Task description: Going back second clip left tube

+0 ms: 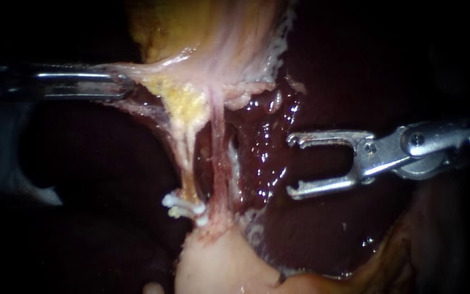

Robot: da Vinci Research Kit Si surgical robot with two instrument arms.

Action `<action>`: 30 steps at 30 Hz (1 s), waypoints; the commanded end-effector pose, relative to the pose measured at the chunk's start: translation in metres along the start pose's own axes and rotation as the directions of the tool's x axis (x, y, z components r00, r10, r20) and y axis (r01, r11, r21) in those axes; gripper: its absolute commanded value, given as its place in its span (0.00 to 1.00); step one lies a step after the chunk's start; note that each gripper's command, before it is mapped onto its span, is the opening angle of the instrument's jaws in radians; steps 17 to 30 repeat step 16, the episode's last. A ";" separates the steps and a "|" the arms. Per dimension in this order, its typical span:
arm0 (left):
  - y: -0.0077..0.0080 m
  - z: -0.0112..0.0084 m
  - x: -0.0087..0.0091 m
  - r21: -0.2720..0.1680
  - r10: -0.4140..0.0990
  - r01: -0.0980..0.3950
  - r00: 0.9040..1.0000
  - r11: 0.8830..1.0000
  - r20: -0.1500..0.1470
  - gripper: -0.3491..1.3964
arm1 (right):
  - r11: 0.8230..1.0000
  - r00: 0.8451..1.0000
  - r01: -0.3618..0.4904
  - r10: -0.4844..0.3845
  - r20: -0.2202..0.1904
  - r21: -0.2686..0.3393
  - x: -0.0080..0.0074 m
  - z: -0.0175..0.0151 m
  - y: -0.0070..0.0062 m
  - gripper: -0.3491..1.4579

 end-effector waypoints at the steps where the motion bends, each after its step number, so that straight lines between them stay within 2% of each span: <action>1: 0.0000 0.0004 -0.0002 0.001 0.001 -0.001 1.000 1.000 0.001 0.00 | 1.000 1.000 0.000 0.000 0.000 0.000 -0.0001 0.0000 0.0000 0.46; 8: -0.0001 0.0023 -0.0014 -0.003 0.009 -0.009 1.000 1.000 0.000 0.00 | 1.000 1.000 0.000 0.000 0.000 -0.001 -0.0001 0.0000 0.0000 0.46; 30: -0.0005 0.0022 -0.0012 -0.007 0.010 -0.010 1.000 1.000 0.001 0.00 | 1.000 1.000 -0.001 0.001 0.001 -0.002 -0.0001 0.0001 0.0000 0.47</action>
